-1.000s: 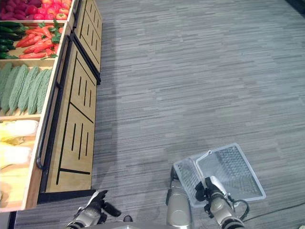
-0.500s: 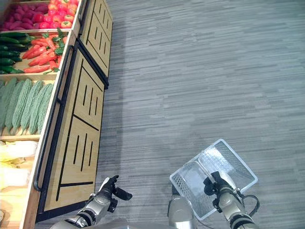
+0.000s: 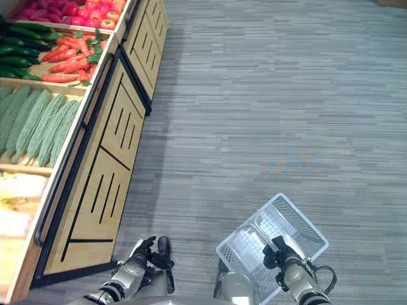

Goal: Get the vegetables into the basket

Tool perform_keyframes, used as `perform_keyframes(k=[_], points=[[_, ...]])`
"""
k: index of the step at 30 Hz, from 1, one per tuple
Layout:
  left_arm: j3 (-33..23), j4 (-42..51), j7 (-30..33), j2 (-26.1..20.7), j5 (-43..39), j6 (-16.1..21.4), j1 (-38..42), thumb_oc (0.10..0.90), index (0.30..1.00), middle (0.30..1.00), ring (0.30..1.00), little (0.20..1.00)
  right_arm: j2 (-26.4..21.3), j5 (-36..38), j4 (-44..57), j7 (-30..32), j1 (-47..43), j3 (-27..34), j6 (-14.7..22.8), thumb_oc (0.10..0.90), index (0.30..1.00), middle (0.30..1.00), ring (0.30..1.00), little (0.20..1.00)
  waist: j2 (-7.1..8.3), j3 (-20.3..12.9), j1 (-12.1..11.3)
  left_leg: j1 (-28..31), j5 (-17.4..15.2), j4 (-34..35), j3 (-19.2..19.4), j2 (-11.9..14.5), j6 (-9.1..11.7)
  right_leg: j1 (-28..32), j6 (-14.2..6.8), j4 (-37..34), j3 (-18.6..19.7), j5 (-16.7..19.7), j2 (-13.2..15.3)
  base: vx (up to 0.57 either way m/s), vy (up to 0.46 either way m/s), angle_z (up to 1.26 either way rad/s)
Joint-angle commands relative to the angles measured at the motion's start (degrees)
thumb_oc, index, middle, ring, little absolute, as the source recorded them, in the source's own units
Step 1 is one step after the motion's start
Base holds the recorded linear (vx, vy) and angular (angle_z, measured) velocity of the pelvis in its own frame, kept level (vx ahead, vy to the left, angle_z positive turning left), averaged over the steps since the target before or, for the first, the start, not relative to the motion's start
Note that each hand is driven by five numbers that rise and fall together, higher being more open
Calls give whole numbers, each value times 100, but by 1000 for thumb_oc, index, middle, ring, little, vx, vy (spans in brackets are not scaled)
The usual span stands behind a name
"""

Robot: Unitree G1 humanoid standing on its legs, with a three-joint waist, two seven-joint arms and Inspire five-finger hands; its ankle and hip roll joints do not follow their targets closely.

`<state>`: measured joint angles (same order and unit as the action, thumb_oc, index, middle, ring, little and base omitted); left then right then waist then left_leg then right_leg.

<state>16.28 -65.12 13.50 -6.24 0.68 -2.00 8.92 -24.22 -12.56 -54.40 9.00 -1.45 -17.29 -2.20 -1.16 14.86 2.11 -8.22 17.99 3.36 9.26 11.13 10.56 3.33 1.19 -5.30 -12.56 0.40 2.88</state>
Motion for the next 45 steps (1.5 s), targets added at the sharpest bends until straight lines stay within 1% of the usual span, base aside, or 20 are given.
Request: perform_keyframes(k=[1,5,12,13,16,19,21,23,25,28,29,30,33,35,37,38,40,41,42,45], points=[[38,119,135,-280,135,87,-129,900,1000,1000,1000,1000,-175,23,275,60,-181,-69,166,400,300,300,300,300,109,-123,-196,50,-427,65,215,4,81,521,-934,173,761,-541,286,192,168,-52],[7,79,139,-319,163,100,-123,900,1000,1000,1000,1000,-43,46,198,53,-202,-14,140,400,300,300,300,300,218,-244,-251,69,-652,-83,480,-220,-118,705,-1097,149,828,-583,620,142,166,-18],[-39,117,144,-487,166,84,-30,900,1000,1000,1000,1000,101,-23,106,26,-367,-62,107,400,300,300,300,300,448,-457,-364,248,-1057,21,744,-627,-506,393,-1403,768,901,-448,962,128,148,-4],[-64,141,140,-512,162,82,-26,900,1000,1000,1000,1000,123,-21,123,21,-401,-74,111,400,300,300,300,300,475,-457,-383,292,-1114,49,766,-663,-542,278,-1446,946,909,-389,978,62,105,-1],[-95,192,137,-580,99,64,23,900,1000,1000,1000,1000,156,-26,186,9,-487,-104,111,400,300,300,300,300,518,-368,-429,499,-1256,134,776,-758,-671,-239,-1619,1882,944,173,1044,48,103,-6],[-70,157,113,-603,95,61,59,900,1000,1000,1000,1000,177,20,218,7,-519,-97,97,400,300,300,300,300,460,-245,-389,665,-1389,164,609,-819,-742,-619,-1578,2403,1157,482,1000,117,95,-3],[-81,149,110,-612,75,68,60,900,1000,1000,1000,1000,189,30,198,0,-514,-113,94,400,300,300,300,300,468,-228,-375,720,-1436,164,560,-848,-739,-687,-1541,2354,1184,533,1016,149,22,19],[-71,132,98,-646,46,72,89,900,1000,1000,1000,1000,196,47,235,-13,-500,-138,79,400,300,300,300,300,460,-157,-313,811,-1525,164,321,-883,-699,-908,-1423,1911,1305,492,938,221,-10,39],[-42,85,80,-641,55,94,127,900,1000,1000,1000,1000,190,69,207,1,-499,-144,85,400,300,300,300,300,453,-85,-217,907,-1624,164,97,-913,-666,-1081,-1407,1371,1496,430,885,216,-21,54],[-16,22,50,-631,117,108,129,900,1000,1000,1000,1000,158,68,159,18,-435,-132,87,400,300,300,300,300,475,-22,-75,1109,-1769,164,-252,-990,-651,-1399,-1459,829,1840,706,863,212,-38,61],[-16,20,49,-628,118,110,127,900,1000,1000,1000,1000,157,69,156,20,-434,-133,90,400,300,300,300,300,464,-16,-62,1123,-1784,164,-268,-983,-652,-1372,-1461,820,1820,696,861,241,-66,83],[22,17,29,-625,157,135,132,900,1000,1000,1000,1000,148,73,169,-1,-366,-121,95,400,300,300,300,300,470,20,32,1262,-1876,164,-535,-1032,-655,-1640,-1504,629,2037,864,808,242,-69,94],[44,-17,31,-633,178,153,117,900,1000,1000,1000,1000,153,73,124,-16,-268,-94,106,400,300,300,300,300,487,65,149,1466,-2009,164,-913,-1070,-661,-1817,-1564,467,2198,1007,724,224,-74,115],[44,-17,38,-644,172,161,101,900,1000,1000,1000,1000,154,58,131,-29,-231,-101,112,400,300,300,300,300,493,81,172,1536,-2062,164,-1069,-1074,-661,-1841,-1576,447,2157,1032,706,154,-89,75],[100,-24,46,-645,176,184,115,900,1000,1000,1000,1000,140,58,90,-54,-185,-143,136,400,300,300,300,300,528,64,196,1607,-2115,164,-1505,-1128,-665,-1852,-1599,665,2446,969,553,147,-126,57],[101,-23,46,-645,176,183,114,900,1000,1000,1000,1000,140,59,85,-53,-187,-144,139,400,300,300,300,300,525,68,207,1611,-2117,164,-1517,-1125,-665,-1850,-1598,680,2434,954,554,136,-141,93],[150,-66,26,-655,236,174,123,900,1000,1000,1000,1000,103,91,25,-49,-134,-142,144,400,300,300,300,300,521,-29,201,1630,-2143,164,-1763,-1112,-656,-1716,-1477,891,2618,725,436,130,-145,110],[155,-60,14,-622,206,179,125,900,1000,1000,1000,1000,67,77,25,-67,-135,-122,137,400,300,300,300,300,503,-78,194,1667,-2150,164,-1866,-1069,-632,-1643,-1457,925,2596,696,449,197,-290,142],[179,-32,36,-548,118,177,131,900,1000,1000,1000,1000,26,115,-51,-56,-131,-107,150,400,300,300,300,300,438,-140,175,1673,-2066,164,-2024,-965,-603,-1571,-1338,1072,2530,523,318,155,-244,127],[167,-38,30,-523,58,185,100,900,1000,1000,1000,1000,-20,137,-90,-62,-104,-78,166,400,300,300,300,300,365,-198,175,1667,-2015,127,-2131,-884,-556,-1476,-1220,1155,2300,342,262,125,-244,95]])
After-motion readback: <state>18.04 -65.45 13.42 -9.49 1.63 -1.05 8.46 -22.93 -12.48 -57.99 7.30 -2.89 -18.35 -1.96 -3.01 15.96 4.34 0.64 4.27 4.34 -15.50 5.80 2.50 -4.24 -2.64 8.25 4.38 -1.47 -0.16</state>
